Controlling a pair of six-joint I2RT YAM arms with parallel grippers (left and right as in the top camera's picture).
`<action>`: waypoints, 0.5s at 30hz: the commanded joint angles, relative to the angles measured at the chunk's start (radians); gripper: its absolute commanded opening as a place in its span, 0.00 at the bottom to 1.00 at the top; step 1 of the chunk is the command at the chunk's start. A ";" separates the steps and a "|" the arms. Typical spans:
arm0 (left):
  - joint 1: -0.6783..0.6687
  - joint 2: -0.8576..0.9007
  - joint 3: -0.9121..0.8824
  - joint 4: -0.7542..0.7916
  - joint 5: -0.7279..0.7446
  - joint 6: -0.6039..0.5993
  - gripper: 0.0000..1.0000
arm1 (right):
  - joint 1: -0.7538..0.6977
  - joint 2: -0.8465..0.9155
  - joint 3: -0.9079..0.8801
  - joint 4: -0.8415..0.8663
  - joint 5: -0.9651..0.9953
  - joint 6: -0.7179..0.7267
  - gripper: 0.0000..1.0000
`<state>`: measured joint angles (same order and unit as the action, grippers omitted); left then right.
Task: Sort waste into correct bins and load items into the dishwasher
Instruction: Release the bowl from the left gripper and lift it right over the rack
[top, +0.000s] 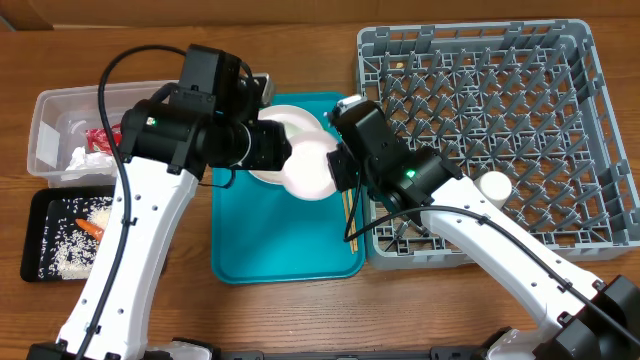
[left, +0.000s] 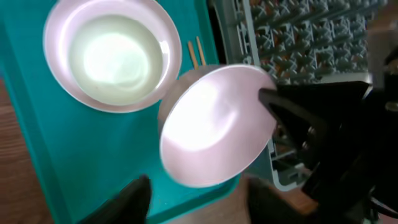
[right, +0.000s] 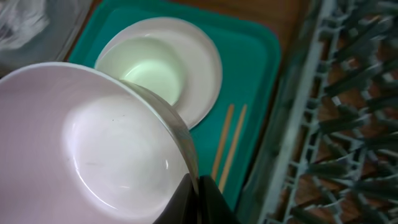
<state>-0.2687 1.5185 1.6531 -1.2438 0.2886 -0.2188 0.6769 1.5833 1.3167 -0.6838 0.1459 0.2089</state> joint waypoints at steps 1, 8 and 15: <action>-0.005 -0.009 0.027 0.003 -0.089 0.014 0.72 | 0.006 -0.002 -0.001 0.061 0.281 -0.004 0.04; -0.005 -0.008 0.027 0.002 -0.147 0.013 1.00 | -0.022 -0.002 -0.001 0.284 0.602 -0.269 0.04; -0.005 -0.008 0.027 0.002 -0.147 0.013 1.00 | -0.165 -0.002 -0.001 0.425 0.593 -0.633 0.04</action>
<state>-0.2687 1.5185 1.6585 -1.2423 0.1589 -0.2096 0.5770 1.5833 1.3144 -0.2947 0.6884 -0.2241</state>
